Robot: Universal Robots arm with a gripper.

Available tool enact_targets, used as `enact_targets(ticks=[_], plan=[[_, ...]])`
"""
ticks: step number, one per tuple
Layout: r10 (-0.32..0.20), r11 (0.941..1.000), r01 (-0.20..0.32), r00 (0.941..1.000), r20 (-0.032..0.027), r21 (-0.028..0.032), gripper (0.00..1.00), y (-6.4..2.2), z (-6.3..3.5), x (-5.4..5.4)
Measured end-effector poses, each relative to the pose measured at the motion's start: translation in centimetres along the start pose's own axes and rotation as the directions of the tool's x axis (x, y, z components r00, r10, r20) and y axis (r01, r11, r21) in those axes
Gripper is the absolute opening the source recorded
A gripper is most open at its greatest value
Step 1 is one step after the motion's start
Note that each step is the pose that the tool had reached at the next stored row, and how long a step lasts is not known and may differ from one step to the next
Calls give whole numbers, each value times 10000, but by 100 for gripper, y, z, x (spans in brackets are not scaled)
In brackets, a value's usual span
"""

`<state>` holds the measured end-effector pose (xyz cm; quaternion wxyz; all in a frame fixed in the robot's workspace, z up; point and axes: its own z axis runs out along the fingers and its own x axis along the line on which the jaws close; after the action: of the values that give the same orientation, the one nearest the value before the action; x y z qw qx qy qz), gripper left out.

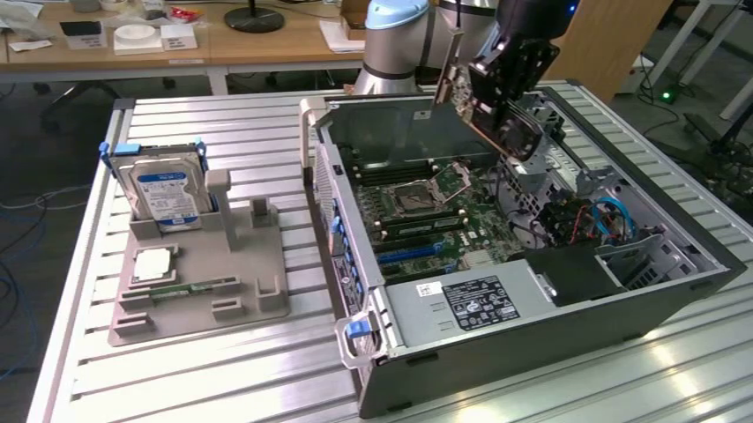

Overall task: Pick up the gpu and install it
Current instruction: 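Insert the gpu into the slot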

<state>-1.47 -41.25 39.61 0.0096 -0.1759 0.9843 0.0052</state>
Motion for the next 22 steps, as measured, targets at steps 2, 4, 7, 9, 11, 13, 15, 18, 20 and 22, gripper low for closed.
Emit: enact_targets(ticks=[2, 4, 7, 9, 11, 13, 15, 18, 20, 22], plan=[[-243, 9997, 243, 9997, 0, -5, 28, 0, 0, 0], [-483, 9988, 483, 9988, -2, -10, 28, -1, 0, 0], [-811, 9967, 811, 9967, -4, -18, 28, -2, 1, 1], [-1011, 9949, 1011, 9949, -5, -22, 28, -3, 0, 1], [-1210, 9926, 1210, 9926, -6, -26, 28, -4, 0, 1], [-1420, 9899, 1420, 9899, -7, -30, 28, -4, 0, 2], [-1651, 9863, 1651, 9863, -8, -36, 28, -5, 0, 2], [-1969, 9804, 1969, 9804, -9, -42, 28, -6, 0, 2], [-2184, 9758, 2184, 9759, -9, -48, 28, -7, 0, 2], [-2402, 9707, 2402, 9707, -10, -53, 28, -7, 0, 3]])
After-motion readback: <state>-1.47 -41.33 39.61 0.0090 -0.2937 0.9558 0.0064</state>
